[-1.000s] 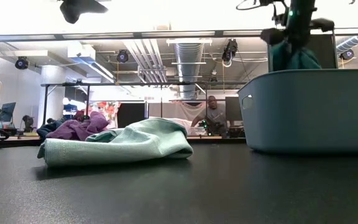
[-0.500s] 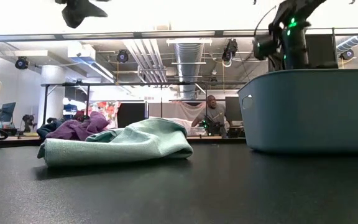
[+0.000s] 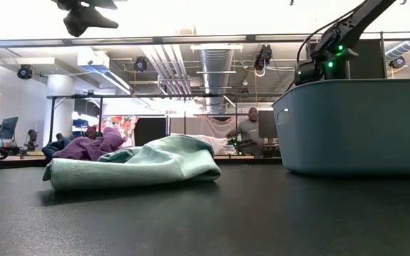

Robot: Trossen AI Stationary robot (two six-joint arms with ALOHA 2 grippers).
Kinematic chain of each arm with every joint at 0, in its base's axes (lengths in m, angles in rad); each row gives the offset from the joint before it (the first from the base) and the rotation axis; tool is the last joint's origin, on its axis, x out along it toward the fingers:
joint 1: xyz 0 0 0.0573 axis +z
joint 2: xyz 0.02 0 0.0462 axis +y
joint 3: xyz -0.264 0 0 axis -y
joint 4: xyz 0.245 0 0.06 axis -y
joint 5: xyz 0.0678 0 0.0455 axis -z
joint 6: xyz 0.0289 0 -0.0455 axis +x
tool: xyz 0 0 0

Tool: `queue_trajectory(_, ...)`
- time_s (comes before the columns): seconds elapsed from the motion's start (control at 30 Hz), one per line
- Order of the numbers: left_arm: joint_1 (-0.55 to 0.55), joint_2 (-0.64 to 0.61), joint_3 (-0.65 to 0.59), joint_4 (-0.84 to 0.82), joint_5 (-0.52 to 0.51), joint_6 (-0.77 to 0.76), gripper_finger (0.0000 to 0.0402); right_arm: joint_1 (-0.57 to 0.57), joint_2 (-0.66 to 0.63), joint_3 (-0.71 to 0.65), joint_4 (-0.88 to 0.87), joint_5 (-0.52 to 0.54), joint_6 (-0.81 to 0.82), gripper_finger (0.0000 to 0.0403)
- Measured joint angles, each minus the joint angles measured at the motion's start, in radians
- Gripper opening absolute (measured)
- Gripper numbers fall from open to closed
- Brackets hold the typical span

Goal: Sort towels by color in basket
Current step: Put the green towel into the yellow bin, then put the purple towel into the yellow bin

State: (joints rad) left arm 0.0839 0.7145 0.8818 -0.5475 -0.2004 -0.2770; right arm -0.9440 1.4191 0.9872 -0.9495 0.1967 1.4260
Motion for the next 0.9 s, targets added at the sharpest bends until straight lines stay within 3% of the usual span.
queue_trajectory(0.2, 0.066, 0.000, -0.029, -0.032, -0.040, -0.059, 0.0198, -0.022, -0.007, -0.013, 0.025, 0.018, 0.022, 0.0195)
queue_trajectory(0.4, 0.268, 0.076, -0.029, -0.038, 0.042, -0.051, 0.0231, 0.056, -0.103, 0.031, -0.014, 0.173, -0.022, 0.0258)
queue_trajectory(0.53, 0.453, 0.159, -0.029, -0.039, 0.112, -0.095, 0.0252, 0.126, -0.177, 0.058, -0.079, 0.252, -0.014, 0.0292)
queue_trajectory(0.8, 0.693, 0.329, -0.029, -0.059, 0.090, -0.132, 0.0261, 0.339, -0.287, 0.072, -0.122, 0.322, -0.014, 0.0342)
queue_trajectory(0.9, 0.776, 0.385, -0.028, -0.079, 0.082, -0.139, 0.0261, 0.454, -0.311, 0.071, -0.067, 0.330, -0.122, 0.0352)
